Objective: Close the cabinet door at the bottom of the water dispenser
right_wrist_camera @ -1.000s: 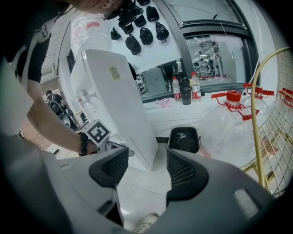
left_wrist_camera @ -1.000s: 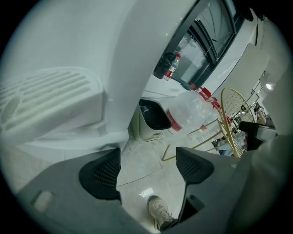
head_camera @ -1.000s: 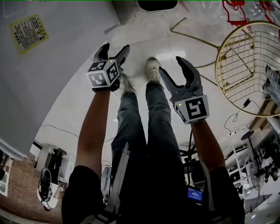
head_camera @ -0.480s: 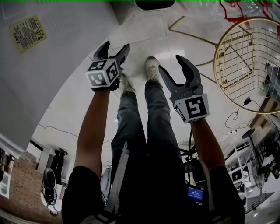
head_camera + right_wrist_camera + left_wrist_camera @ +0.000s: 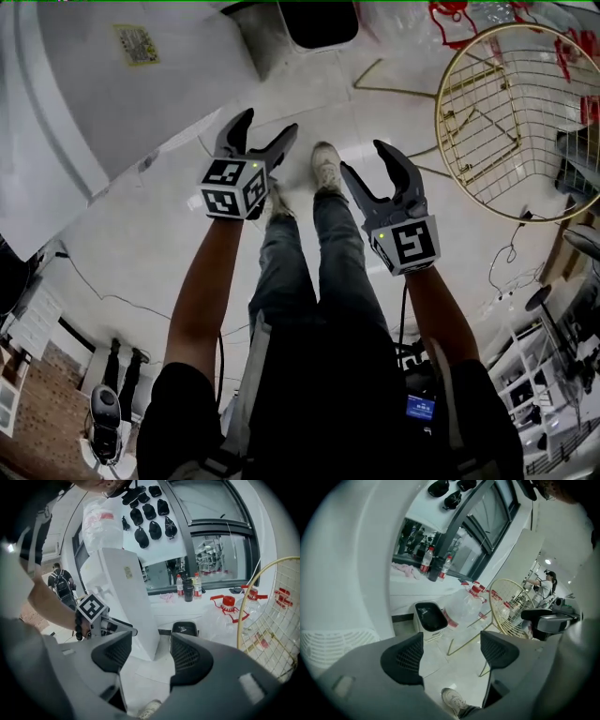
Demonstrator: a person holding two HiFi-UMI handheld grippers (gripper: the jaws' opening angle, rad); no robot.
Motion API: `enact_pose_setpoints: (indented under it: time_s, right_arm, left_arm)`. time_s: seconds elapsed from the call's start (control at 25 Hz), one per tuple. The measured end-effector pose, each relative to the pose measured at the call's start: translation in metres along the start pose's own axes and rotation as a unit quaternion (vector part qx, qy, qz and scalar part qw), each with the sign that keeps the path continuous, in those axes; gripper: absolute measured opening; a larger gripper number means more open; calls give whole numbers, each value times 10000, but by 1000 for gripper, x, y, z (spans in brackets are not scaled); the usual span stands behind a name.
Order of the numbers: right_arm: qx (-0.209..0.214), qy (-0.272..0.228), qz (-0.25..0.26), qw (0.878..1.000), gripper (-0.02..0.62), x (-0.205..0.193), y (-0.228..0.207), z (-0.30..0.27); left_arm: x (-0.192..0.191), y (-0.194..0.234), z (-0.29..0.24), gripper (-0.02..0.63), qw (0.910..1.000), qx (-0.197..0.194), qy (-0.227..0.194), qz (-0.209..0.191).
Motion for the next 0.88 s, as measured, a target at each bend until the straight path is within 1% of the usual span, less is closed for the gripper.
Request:
enact_pose_setpoints:
  time_s: [0.12,0.24,0.4,0.52,0.6,0.76,0.88]
  right_arm:
    - [-88,-206,82,9997,256,19,15,30]
    - [-220,-386,48,9990,256,39,31,65]
    - [-367,-486,98,9981,255,61,52,115]
    - [-394,-570,280,9972,255,78,68,147]
    - [-404,-763,342,9957,255,96,76,160]
    - [-429,-1176,282,9917,250,132,87,182]
    - [-414,-1427,491,9877,245,152,95,198]
  left_arm:
    - [16,-24,28,394,9994,-156,-264,-162]
    - [29,-51,62,394,9982,-302,-492,-183]
    - [51,-95,119,394,9952,-565,-733,-312]
    - [72,-124,164,394,9918,-719,-936,-482]
    - [91,-138,191,394,9885,-744,-1154,-627]
    - [126,-160,245,394,9799,-677,-1643,-905]
    - [140,-176,287,393,9716,-553,-2060,-1023]
Point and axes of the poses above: the fingertips, and each gripper's own axes: z backward along the fingers, y to its left, x out of its top, the point moved 10 cm from there along z, backward along the fingers, and after that the axes turned 5 degrees about -x, right-handed, at the moved point
